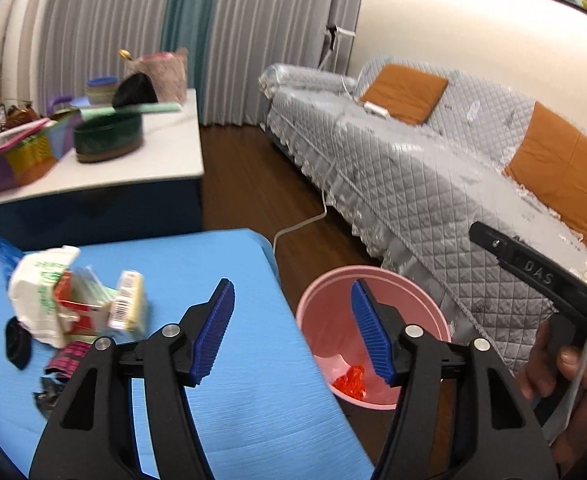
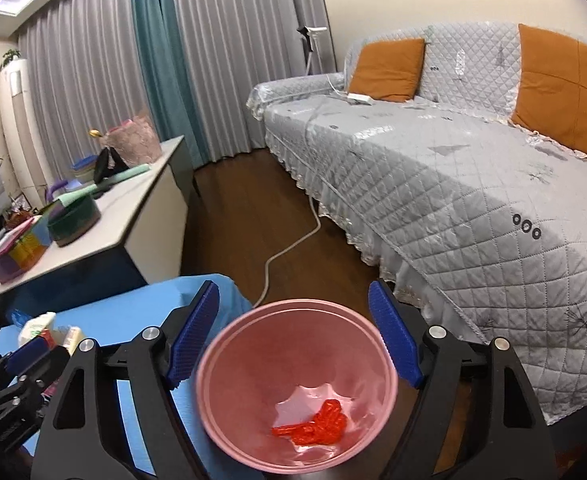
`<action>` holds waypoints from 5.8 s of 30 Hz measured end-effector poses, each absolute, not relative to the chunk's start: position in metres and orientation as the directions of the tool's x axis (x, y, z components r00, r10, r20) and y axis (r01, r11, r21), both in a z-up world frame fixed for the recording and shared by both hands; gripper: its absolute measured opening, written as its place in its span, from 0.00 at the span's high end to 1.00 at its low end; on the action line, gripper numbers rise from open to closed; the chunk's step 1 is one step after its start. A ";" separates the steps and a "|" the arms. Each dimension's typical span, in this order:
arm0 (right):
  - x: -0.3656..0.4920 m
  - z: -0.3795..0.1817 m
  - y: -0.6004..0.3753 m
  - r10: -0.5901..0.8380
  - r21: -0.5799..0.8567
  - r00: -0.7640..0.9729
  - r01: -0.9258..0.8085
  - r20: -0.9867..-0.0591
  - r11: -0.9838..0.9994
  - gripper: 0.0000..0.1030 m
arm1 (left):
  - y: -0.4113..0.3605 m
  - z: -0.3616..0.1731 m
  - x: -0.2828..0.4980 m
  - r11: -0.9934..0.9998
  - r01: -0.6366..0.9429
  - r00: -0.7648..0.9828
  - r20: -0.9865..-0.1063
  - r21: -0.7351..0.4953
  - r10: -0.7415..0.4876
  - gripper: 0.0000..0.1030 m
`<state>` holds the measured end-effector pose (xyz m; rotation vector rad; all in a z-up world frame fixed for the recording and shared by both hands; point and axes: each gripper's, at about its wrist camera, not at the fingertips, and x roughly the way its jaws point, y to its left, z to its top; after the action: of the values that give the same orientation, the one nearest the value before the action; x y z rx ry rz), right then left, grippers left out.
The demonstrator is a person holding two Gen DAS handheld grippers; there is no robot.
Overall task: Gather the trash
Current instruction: 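Move both open tools back over the table, then grasp the black rubber band with the left tool while the right tool grasps the yellow carton, then carry the black band and yellow carton over the pink bin with both tools, then open both tools to drop the band and carton into the pink bin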
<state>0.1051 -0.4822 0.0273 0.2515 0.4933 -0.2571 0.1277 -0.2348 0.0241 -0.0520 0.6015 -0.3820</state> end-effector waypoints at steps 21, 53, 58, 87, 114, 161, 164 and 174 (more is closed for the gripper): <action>0.092 0.068 -0.337 -0.004 0.141 0.901 0.073 -0.434 0.987 0.35 | -0.076 0.060 0.087 0.983 0.155 0.852 -0.489 -0.102 -0.186 0.41; 0.201 -0.048 -0.219 0.185 0.136 0.748 -0.128 -0.637 0.982 0.34 | 0.024 -0.070 0.166 0.979 -0.168 0.693 -0.720 -0.111 0.037 0.41; 0.210 -0.056 -0.211 0.197 0.137 0.726 -0.143 -0.658 0.980 0.34 | 0.022 -0.079 0.173 0.979 -0.174 0.671 -0.740 -0.107 0.039 0.41; 0.221 -0.070 -0.212 0.179 0.104 0.692 -0.149 -0.700 0.983 0.74 | 0.018 -0.089 0.188 0.983 -0.160 0.630 -0.776 -0.086 0.034 0.83; 0.172 -0.023 -0.247 0.126 0.055 0.784 -0.116 -0.608 0.992 0.75 | -0.018 -0.042 0.156 0.995 -0.081 0.729 -0.685 -0.057 0.020 0.84; 0.103 0.017 -0.459 -0.110 0.136 0.812 0.226 -0.574 0.965 0.75 | -0.252 0.014 0.155 0.937 0.325 0.723 -0.605 -0.129 -0.334 0.84; 0.105 0.015 -0.472 -0.121 0.146 0.804 0.250 -0.583 0.957 0.75 | -0.267 0.012 0.160 0.926 0.352 0.707 -0.610 -0.138 -0.359 0.84; 0.109 0.010 -0.507 -0.142 0.183 0.783 0.311 -0.606 0.933 0.75 | -0.306 0.002 0.174 0.897 0.409 0.654 -0.632 -0.167 -0.416 0.84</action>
<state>0.1086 -0.5073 0.0102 0.2816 0.6269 -0.2484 0.1744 -0.3060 0.0019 -0.0106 0.7188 -0.4681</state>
